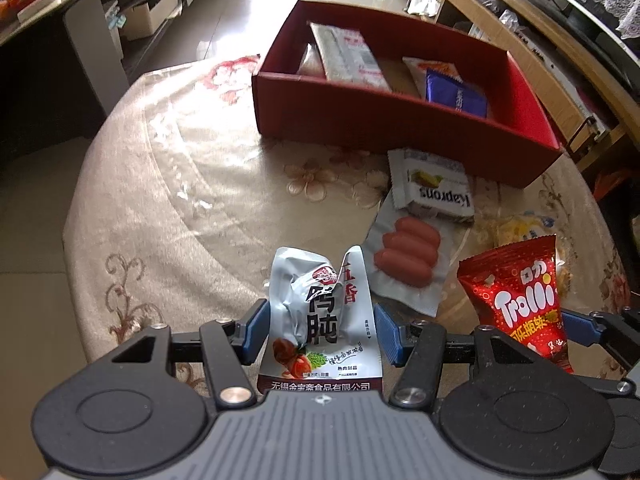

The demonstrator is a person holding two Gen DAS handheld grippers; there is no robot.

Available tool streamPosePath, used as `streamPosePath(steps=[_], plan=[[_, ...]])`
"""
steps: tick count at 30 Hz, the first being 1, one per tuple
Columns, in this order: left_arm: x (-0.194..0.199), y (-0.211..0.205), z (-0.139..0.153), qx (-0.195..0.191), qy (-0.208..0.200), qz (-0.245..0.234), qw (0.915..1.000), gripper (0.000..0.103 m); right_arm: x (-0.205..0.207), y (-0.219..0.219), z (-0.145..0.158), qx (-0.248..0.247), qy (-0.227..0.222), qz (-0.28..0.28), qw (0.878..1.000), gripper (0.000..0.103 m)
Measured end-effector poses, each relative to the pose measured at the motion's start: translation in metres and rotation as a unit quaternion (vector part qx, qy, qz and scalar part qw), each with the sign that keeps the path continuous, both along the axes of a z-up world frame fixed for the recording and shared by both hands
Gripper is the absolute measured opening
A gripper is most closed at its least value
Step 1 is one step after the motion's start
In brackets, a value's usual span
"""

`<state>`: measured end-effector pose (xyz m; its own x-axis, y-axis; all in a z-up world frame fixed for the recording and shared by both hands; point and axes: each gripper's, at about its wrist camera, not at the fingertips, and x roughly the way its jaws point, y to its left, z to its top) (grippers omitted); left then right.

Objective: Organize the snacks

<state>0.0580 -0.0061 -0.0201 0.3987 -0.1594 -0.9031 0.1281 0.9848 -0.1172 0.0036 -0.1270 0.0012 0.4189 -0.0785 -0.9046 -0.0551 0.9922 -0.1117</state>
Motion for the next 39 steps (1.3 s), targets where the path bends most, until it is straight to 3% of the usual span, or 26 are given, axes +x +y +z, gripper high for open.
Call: streamPosePath(steps=[15, 19, 27, 30, 32, 34, 39], plan=[[0.003, -0.008, 0.016, -0.006, -0.029, 0.003, 0.9995, 0.055, 0.007, -0.006, 0.022, 0.022, -0.036, -0.004, 0.999, 0.064], [0.006, -0.011, 0.022, -0.009, -0.039, 0.003, 0.9992, 0.055, 0.009, -0.009, 0.028, 0.034, -0.044, -0.004, 0.998, 0.054], [0.011, -0.005, 0.019, -0.001, -0.034, 0.008, 0.9994, 0.055, 0.014, -0.017, 0.028, 0.042, -0.042, -0.018, 0.998, 0.049], [0.012, 0.002, 0.011, -0.009, -0.017, 0.01, 0.9998, 0.055, 0.01, -0.02, 0.02, 0.038, -0.02, -0.02, 0.999, 0.053], [0.009, 0.005, 0.009, -0.008, -0.016, 0.004, 0.9998, 0.055, 0.003, -0.013, 0.014, 0.03, -0.007, 0.009, 0.999, 0.068], [0.008, 0.01, 0.006, 0.002, -0.019, 0.0, 0.9998, 0.055, -0.006, -0.005, 0.006, 0.015, 0.004, 0.035, 0.999, 0.076], [0.012, 0.025, -0.002, -0.015, 0.004, 0.015, 0.9998, 0.055, -0.022, -0.004, -0.02, 0.017, 0.042, 0.053, 0.998, 0.078]])
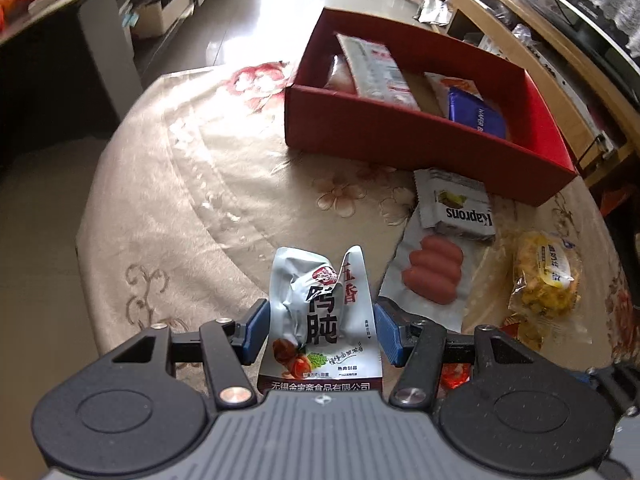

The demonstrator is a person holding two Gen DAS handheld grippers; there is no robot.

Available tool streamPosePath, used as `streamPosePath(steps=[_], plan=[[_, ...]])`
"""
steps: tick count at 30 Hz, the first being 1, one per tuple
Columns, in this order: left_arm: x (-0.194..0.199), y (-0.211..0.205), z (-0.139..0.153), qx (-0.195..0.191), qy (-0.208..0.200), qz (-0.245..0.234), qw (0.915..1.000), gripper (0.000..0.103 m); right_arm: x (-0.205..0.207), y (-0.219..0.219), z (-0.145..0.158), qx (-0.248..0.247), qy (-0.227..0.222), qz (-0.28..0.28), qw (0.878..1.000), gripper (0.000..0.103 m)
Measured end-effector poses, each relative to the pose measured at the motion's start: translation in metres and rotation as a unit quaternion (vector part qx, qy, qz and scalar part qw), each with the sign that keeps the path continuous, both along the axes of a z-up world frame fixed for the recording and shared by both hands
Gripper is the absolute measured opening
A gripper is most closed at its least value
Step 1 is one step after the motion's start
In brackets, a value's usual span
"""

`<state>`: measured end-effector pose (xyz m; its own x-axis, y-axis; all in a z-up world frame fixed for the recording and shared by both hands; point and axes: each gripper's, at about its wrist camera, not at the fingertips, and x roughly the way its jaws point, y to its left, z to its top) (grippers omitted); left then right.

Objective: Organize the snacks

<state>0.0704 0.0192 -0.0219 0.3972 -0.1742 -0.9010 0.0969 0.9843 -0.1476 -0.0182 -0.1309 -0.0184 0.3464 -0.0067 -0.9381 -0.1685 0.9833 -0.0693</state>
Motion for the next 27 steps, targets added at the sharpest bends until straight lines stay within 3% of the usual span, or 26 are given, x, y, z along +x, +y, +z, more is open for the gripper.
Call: streamPosePath(steps=[7, 12, 18, 27], plan=[[0.0, -0.004, -0.001, -0.002, 0.0, -0.012, 0.9999, 0.055, 0.0, -0.003, 0.01, 0.022, -0.014, -0.003, 1.0, 0.081], [0.0, -0.007, -0.002, -0.002, 0.001, -0.015, 0.9999, 0.055, 0.001, 0.005, 0.001, 0.039, 0.007, -0.003, 0.999, 0.083], [-0.002, -0.01, -0.004, 0.001, 0.003, -0.023, 0.9997, 0.055, -0.001, 0.012, -0.025, 0.014, 0.037, -0.013, 0.999, 0.074], [-0.002, -0.011, 0.0, -0.001, 0.0, -0.029, 0.9996, 0.055, -0.003, 0.008, -0.01, 0.009, 0.009, -0.009, 1.0, 0.059]])
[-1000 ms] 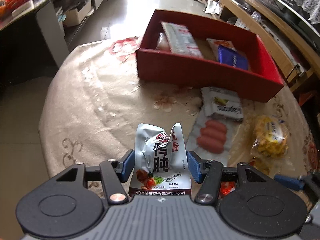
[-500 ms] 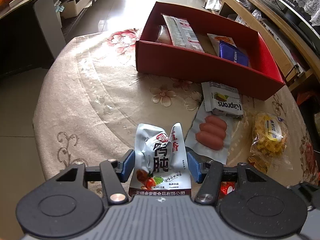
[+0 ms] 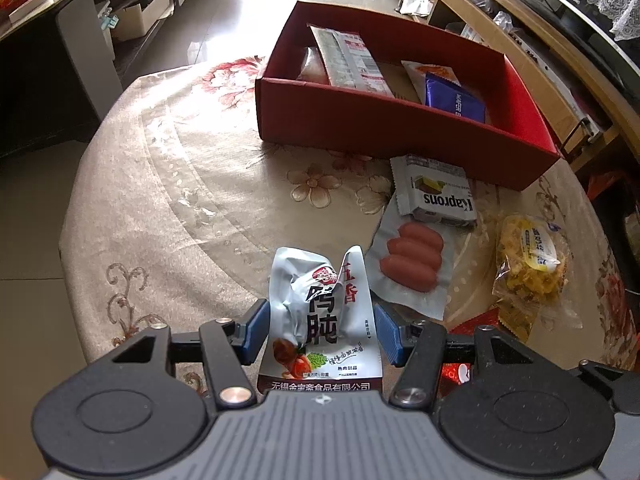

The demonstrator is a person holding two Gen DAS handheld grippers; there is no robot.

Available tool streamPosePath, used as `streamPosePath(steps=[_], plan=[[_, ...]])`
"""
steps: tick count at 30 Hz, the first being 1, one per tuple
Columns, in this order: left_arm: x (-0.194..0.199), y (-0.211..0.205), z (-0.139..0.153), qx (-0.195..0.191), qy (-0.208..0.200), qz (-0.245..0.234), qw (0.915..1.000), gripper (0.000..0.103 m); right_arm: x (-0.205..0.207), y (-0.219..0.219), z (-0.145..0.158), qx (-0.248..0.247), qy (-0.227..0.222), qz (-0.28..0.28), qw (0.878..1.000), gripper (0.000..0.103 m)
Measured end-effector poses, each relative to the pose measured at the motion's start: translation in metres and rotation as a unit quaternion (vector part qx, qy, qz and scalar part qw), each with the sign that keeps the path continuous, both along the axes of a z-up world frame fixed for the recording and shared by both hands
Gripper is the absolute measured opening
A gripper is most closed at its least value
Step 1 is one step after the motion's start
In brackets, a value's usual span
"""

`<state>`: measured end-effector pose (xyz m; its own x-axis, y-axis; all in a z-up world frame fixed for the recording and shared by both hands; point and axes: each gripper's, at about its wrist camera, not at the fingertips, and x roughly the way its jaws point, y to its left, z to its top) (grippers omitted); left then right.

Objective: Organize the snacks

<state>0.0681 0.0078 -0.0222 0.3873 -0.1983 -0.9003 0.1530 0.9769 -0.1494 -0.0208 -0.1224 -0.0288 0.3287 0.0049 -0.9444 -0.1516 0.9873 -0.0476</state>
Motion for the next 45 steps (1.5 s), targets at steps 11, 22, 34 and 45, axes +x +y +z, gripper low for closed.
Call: streamPosePath(steps=[11, 22, 34, 45], plan=[[-0.001, -0.002, 0.003, 0.001, -0.005, 0.0, 1.0, 0.055, 0.004, -0.02, 0.023, 0.016, -0.039, -0.029, 0.999, 0.056], [0.002, -0.009, 0.013, -0.005, -0.02, -0.001, 0.9998, 0.055, 0.012, -0.039, 0.058, 0.055, -0.1, -0.066, 0.991, 0.055], [0.01, -0.016, 0.031, -0.019, -0.038, -0.002, 0.9991, 0.055, 0.02, -0.047, 0.081, 0.082, -0.142, -0.085, 0.983, 0.054], [0.031, -0.027, 0.049, -0.033, -0.055, 0.0, 0.9979, 0.055, 0.04, -0.051, 0.099, 0.098, -0.177, -0.101, 0.974, 0.054]])
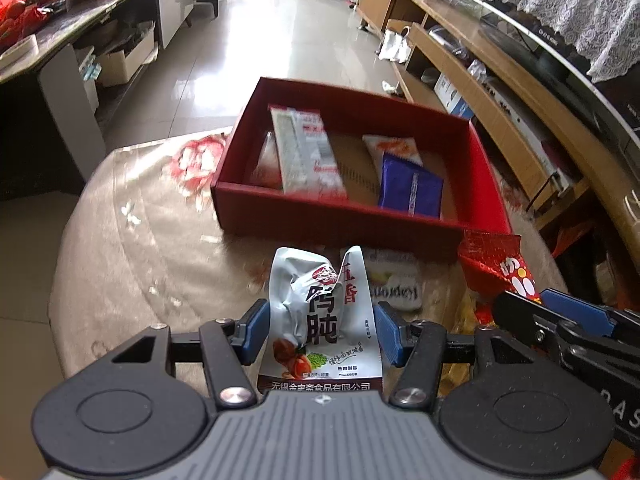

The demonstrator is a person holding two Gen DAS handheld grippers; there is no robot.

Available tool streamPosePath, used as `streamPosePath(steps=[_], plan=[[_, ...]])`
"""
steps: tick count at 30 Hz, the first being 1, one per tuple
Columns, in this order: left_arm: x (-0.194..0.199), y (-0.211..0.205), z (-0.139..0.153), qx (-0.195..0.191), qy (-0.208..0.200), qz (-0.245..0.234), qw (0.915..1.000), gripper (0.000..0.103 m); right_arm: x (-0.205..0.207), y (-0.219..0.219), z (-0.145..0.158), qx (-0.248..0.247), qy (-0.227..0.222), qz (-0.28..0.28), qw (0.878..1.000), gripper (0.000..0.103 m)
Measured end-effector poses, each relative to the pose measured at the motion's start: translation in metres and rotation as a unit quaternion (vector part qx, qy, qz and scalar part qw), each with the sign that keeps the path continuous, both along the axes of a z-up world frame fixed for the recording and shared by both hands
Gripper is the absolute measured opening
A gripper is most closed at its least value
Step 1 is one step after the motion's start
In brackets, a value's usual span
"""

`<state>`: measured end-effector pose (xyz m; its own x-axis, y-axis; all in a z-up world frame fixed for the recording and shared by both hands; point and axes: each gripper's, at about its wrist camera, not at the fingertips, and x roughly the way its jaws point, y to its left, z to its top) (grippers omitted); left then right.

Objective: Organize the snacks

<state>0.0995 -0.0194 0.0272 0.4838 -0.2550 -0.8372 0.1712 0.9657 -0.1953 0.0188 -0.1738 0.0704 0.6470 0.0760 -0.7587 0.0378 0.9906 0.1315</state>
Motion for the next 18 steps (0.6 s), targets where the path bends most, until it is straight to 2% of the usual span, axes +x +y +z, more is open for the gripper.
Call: streamPosePath(steps=[10, 18], plan=[[0.044, -0.015, 0.008, 0.009, -0.016, 0.012, 0.9998, 0.055, 0.045, -0.014, 0.009, 0.006, -0.026, -0.028, 0.999, 0.055], [0.089, -0.022, 0.002, 0.009, -0.019, 0.029, 0.9994, 0.055, 0.09, -0.024, -0.003, 0.013, -0.029, -0.04, 0.999, 0.055]])
